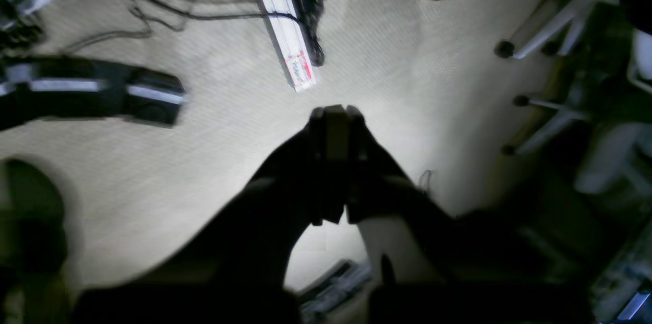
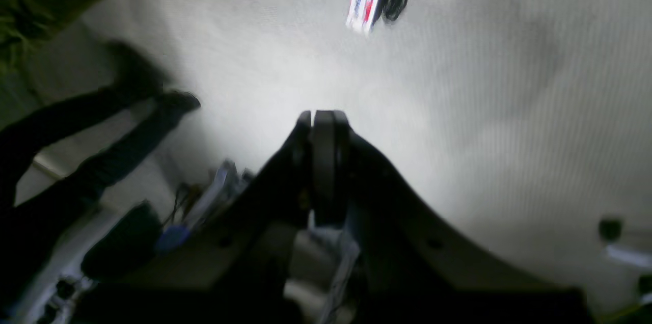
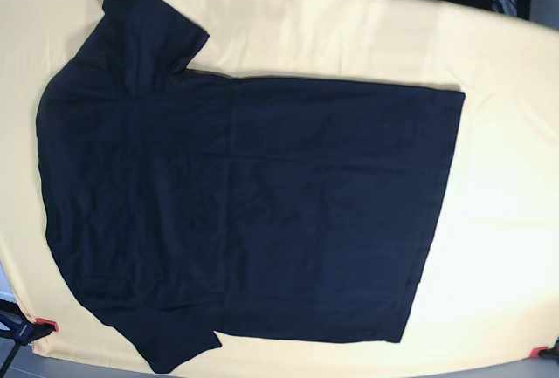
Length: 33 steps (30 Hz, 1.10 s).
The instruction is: Fold the T-shirt properly
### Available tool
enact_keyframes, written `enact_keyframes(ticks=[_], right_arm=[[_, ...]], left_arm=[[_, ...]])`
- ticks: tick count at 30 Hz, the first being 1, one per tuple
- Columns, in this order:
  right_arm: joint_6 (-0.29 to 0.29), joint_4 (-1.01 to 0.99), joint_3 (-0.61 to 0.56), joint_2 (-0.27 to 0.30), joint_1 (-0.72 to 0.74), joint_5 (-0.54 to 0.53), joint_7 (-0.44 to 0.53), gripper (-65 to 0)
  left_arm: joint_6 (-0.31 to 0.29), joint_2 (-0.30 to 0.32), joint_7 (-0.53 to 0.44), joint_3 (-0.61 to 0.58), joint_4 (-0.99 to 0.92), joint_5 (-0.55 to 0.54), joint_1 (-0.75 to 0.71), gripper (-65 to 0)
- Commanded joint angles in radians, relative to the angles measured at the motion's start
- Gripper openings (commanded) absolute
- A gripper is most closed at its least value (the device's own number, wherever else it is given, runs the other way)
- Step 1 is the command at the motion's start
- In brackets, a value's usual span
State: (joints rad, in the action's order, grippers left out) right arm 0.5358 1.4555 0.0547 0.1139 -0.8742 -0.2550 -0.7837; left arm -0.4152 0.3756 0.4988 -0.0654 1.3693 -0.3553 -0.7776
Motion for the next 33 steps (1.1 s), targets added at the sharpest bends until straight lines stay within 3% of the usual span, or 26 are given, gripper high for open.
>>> enact_keyframes(ticks=[1,6,11,15,19,22,29,33], right_arm=[[0.007,0.072,0.003,0.006,-0.052,-0.008,-0.003,-65.0],[-0.008,0.415,0.005,0.055,-0.229,-0.004,0.005,-65.0],[-0.101,0.669,0.005,0.132,-0.356,0.074,0.005,-65.0],[-0.164,0.784,0.005,0.159,-0.426,0.166,0.013,-65.0],[-0.234,0.854,0.005,0.17,-0.435,0.249,0.031,-65.0],[-0.281,0.885,0.005,0.172,-0.435,0.321,0.034,-65.0],[-0.348,0.901,0.022,0.172,-0.435,0.391,0.055,-65.0],[-0.357,0.901,0.095,0.172,-0.435,0.391,0.08,-65.0]], left_arm=[[-0.003,0.029,0.0,0.002,0.068,-0.012,-0.043,-65.0],[0.039,0.129,0.0,0.002,0.376,0.081,-0.192,-65.0],[0.119,0.243,0.0,0.003,0.631,0.201,-0.3,-65.0],[0.175,0.301,0.013,0.003,0.785,0.286,-0.365,-65.0],[0.236,0.315,0.034,0.013,0.911,0.391,-0.389,-65.0],[0.278,0.314,0.033,0.051,0.973,0.404,-0.389,-65.0],[0.278,0.314,0.008,0.219,0.987,0.404,-0.384,-65.0],[0.278,0.315,-0.005,0.324,0.987,0.404,-0.349,-65.0]])
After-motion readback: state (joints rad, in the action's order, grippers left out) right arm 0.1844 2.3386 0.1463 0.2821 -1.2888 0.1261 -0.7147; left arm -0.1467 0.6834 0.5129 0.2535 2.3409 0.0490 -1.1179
